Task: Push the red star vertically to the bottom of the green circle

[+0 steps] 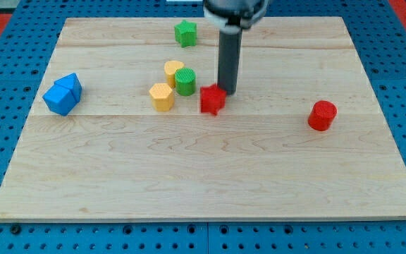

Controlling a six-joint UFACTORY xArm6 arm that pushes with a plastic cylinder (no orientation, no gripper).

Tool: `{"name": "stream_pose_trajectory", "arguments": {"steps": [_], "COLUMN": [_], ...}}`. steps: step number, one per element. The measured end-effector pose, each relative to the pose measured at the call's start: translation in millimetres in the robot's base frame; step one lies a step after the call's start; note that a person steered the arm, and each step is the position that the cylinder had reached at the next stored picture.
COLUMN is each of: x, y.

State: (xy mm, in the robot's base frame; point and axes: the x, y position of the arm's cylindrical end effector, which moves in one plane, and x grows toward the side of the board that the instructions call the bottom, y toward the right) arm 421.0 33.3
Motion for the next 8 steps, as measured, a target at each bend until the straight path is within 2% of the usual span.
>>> {"name": "stream_pose_trajectory", "arguments": {"steps": [1, 2, 3, 4, 5, 6, 8], "x": [40.1, -16.7, -19.3, 26.6, 9.1, -2.5, 70.8], "y": [-16.4, 30.2, -13.8, -29.6, -10.4, -46.3, -50.0]}}
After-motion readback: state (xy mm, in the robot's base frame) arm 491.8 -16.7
